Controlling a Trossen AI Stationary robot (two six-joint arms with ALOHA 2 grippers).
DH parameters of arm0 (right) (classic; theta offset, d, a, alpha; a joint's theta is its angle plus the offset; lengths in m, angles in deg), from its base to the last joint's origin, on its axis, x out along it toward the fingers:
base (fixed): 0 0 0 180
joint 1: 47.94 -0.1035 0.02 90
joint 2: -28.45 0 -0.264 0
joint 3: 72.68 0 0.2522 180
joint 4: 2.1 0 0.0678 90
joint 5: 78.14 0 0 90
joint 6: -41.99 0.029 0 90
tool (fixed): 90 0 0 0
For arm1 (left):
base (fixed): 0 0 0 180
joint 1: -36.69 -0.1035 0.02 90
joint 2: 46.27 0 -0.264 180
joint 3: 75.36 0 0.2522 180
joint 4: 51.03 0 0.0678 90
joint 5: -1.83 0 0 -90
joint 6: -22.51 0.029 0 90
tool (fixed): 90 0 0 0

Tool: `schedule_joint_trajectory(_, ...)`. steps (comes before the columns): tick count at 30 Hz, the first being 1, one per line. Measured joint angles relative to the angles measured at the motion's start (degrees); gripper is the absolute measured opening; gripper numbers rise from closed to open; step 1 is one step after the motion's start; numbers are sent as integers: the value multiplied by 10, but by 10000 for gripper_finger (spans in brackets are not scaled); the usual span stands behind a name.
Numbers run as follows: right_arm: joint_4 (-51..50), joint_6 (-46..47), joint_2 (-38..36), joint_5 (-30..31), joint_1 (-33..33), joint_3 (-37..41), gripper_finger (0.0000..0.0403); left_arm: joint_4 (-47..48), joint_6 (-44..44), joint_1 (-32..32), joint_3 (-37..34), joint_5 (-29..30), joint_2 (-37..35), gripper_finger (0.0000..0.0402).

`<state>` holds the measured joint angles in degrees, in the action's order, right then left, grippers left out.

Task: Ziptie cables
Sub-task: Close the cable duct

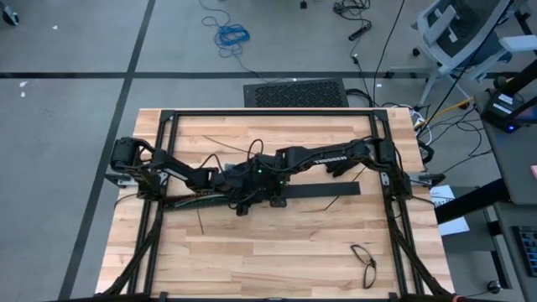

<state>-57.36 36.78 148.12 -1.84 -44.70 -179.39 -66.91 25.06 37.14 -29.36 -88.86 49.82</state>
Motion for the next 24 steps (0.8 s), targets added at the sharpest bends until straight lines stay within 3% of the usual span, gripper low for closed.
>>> schedule_joint_trajectory(24, -52, 10, 1, -2, 0, -1, 256, 38, -6, 16, 0, 2, -14, 295)
